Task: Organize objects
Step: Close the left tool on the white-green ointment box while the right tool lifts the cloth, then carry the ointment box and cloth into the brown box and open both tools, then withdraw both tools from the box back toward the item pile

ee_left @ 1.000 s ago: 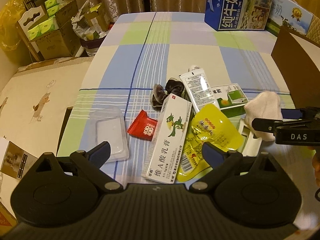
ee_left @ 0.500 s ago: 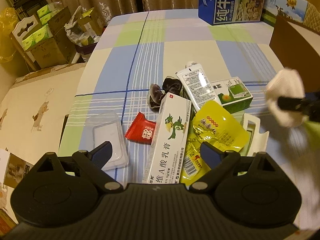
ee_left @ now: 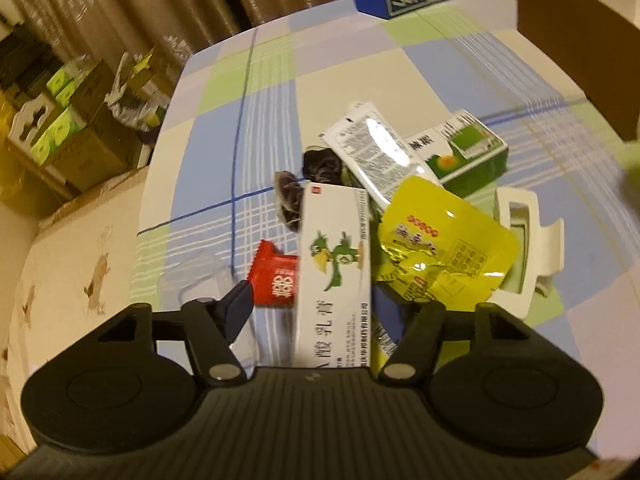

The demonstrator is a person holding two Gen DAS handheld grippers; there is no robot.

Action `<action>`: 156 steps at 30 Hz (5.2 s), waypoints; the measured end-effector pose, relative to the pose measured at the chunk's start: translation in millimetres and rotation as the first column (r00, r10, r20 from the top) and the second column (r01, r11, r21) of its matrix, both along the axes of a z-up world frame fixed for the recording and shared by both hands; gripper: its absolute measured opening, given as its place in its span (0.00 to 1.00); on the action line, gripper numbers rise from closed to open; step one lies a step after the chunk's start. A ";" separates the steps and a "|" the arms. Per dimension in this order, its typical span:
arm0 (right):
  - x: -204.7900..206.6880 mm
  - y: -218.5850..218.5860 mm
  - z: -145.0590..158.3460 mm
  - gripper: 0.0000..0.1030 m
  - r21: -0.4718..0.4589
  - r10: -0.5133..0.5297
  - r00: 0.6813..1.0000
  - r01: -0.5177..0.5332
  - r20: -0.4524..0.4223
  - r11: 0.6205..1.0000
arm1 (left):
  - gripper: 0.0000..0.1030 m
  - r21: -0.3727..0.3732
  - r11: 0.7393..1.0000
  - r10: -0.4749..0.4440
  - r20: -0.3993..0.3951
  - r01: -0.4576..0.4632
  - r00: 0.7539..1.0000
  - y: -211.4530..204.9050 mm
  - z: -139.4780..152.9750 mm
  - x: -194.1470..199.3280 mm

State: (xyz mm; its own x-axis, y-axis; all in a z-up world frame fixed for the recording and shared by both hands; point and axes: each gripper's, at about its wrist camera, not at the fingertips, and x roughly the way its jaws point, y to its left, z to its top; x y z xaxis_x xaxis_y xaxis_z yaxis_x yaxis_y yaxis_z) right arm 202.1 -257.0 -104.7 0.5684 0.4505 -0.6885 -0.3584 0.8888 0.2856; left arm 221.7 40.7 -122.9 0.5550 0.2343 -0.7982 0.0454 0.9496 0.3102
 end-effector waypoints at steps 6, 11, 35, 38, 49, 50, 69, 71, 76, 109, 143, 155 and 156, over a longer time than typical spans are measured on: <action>-12.5 -35.8 2.2 0.38 -0.012 -0.073 0.997 0.073 -0.014 0.997 | 0.36 0.029 0.999 -0.017 -0.011 0.018 1.000 -5.1 -8.6 7.0; -21.8 -62.1 7.8 0.38 -0.004 -0.112 0.994 0.112 -0.017 0.994 | 0.35 0.009 1.000 -0.002 0.004 0.002 1.000 -1.8 -5.5 7.8; -33.9 -131.3 19.2 0.38 0.008 -0.107 0.993 0.108 -0.053 0.994 | 0.33 -0.275 0.920 0.245 -0.149 -0.278 0.958 1.1 0.9 -76.0; -31.7 -132.4 19.7 0.38 0.009 -0.103 0.993 0.103 -0.050 0.995 | 0.39 -0.266 0.921 0.254 -0.143 -0.284 0.957 1.4 -2.2 -69.1; -35.6 -145.9 22.9 0.38 0.033 -0.110 0.993 0.112 -0.042 0.993 | 0.32 -0.236 0.925 0.275 -0.123 -0.297 0.954 1.8 -0.7 -62.2; -35.5 -147.6 23.8 0.38 0.035 -0.111 0.993 0.112 -0.041 0.993 | 0.32 -0.237 0.924 0.278 -0.121 -0.300 0.953 1.4 1.5 -63.7; 8.9 -179.6 79.6 0.38 0.083 -0.067 0.995 0.061 0.074 0.995 | 0.32 -0.371 0.929 0.053 0.118 -0.006 0.992 -122.9 113.2 -8.5; 22.3 -186.0 85.1 0.38 0.082 -0.078 0.994 0.071 0.080 0.994 | 0.32 -0.378 0.924 0.005 0.148 0.052 0.989 -147.7 124.5 8.9; 57.0 -199.0 94.2 0.38 0.046 -0.106 0.989 0.102 0.100 0.994 | 0.32 -0.403 0.899 -0.091 0.216 0.173 0.972 -209.5 146.0 56.7; 205.1 -236.7 8.8 0.38 -0.207 -0.127 0.963 0.078 -0.236 0.975 | 0.33 -0.484 0.872 -0.029 -0.209 -0.077 0.978 -366.4 14.4 214.8; 114.5 -244.9 72.6 0.65 -0.041 -0.165 0.981 0.162 -0.101 0.986 | 0.85 -0.402 0.912 -0.085 0.017 0.085 0.996 -307.3 105.9 118.4; 46.4 -219.3 99.2 0.65 -0.008 -0.252 0.966 0.252 -0.064 0.968 | 0.87 -0.412 0.897 -0.155 0.044 0.159 0.987 -272.9 122.4 66.9; 40.9 -216.0 100.5 0.65 -0.008 -0.259 0.964 0.259 -0.063 0.966 | 0.87 -0.415 0.895 -0.163 0.043 0.166 0.986 -268.4 123.4 62.3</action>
State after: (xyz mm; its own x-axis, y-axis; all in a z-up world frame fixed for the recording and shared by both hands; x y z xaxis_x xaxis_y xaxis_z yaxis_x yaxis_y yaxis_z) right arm 243.0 -473.1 -4.1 0.6213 0.2933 -0.7266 -0.0969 0.9489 0.3003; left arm 284.0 -227.6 0.5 0.5631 -0.2129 -0.7985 0.2116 0.9712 -0.1097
